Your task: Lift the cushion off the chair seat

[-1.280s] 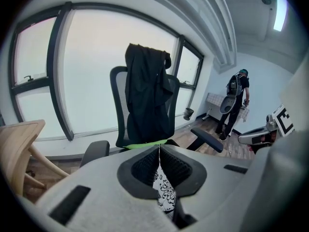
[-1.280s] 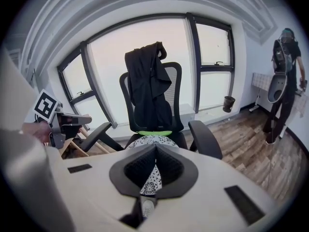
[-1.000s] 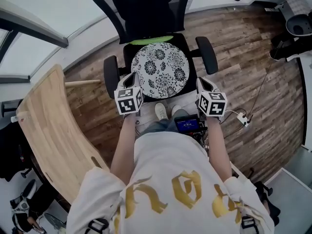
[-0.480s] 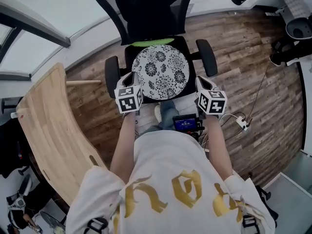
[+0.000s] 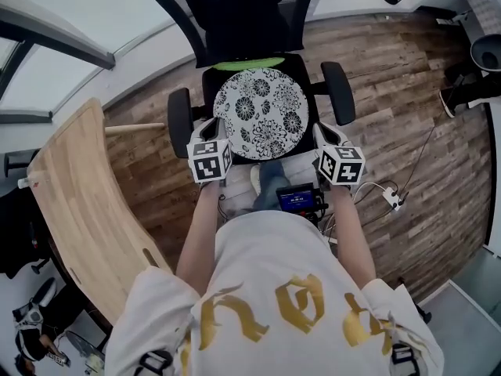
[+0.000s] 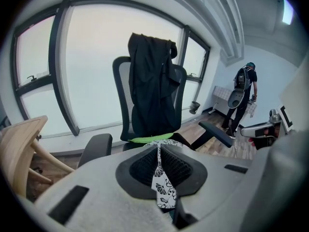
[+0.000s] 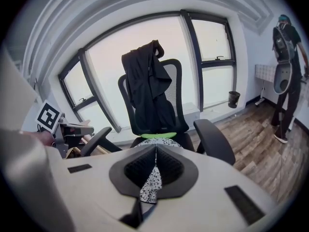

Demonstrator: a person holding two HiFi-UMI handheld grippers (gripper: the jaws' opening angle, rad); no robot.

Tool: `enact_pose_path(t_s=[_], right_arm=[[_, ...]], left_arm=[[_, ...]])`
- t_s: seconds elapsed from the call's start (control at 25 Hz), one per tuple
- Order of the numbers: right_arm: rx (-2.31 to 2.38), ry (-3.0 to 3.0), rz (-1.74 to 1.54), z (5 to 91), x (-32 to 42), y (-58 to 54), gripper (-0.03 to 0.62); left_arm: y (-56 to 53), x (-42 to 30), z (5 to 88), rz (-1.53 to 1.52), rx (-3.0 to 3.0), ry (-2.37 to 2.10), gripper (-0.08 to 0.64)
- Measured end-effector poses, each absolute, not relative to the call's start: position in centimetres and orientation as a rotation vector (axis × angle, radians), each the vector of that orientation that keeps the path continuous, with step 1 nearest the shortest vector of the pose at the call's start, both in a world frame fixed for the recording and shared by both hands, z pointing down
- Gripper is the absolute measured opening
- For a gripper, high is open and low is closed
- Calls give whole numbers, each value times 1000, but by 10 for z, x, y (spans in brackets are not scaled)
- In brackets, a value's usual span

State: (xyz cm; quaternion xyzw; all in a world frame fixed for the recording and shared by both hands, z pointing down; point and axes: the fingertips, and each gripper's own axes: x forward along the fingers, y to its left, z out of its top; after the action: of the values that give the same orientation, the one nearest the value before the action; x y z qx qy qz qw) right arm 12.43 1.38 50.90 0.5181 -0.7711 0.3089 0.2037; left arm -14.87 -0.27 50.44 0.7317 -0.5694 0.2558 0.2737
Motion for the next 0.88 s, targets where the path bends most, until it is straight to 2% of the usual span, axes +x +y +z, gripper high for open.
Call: enact_pose_path(t_s=[0.48,0.88], right_arm=[[1311,-2014,841,567,124,-15,12],[1227,-1925,802,618,120,-51,14]], left_arm=[[-31,-141,561,844,1902,-1431,12],[-36,-141,624,852,1743,-1358,12]])
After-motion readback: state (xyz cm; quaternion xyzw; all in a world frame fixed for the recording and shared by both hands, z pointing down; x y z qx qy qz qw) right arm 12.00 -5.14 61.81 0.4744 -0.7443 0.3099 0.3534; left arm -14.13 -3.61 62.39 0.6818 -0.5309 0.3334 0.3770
